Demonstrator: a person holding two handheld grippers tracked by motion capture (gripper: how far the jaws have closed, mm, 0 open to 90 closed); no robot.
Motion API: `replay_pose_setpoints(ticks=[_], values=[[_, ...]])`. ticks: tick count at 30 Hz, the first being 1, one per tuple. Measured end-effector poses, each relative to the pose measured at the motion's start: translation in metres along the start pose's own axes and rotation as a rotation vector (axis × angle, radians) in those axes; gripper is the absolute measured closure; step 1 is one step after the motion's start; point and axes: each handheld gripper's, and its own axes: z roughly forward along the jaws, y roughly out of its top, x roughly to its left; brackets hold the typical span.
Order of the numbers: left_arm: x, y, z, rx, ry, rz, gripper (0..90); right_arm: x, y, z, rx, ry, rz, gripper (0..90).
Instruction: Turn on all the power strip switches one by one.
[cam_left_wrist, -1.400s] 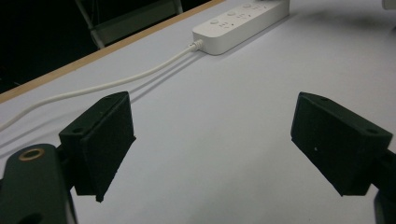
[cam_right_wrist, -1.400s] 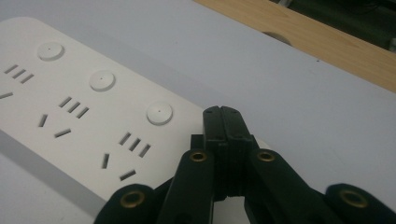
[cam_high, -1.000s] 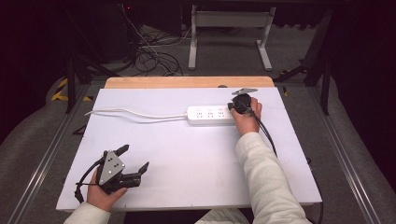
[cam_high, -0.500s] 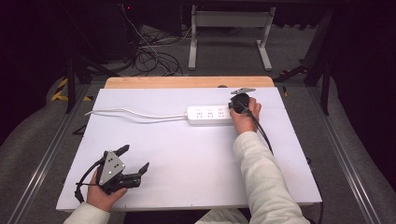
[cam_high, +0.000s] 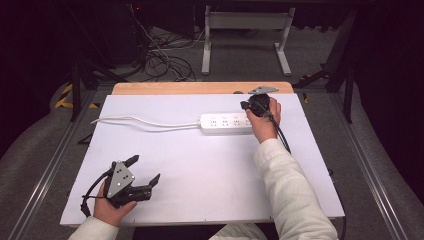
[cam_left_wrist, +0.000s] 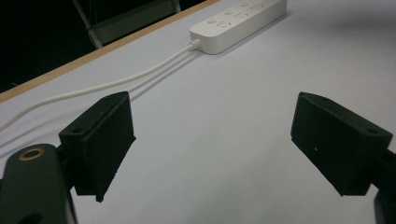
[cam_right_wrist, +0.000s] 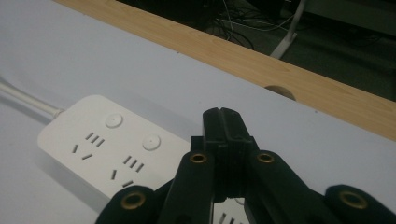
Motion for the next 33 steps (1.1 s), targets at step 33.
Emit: replay_pose_setpoints(ticks=[33], values=[[0.001,0.000,0.001,0.001,-0.003,0.004,13.8,0.011,-0.021,0.041,0.104,0.015,-0.017,90.0]])
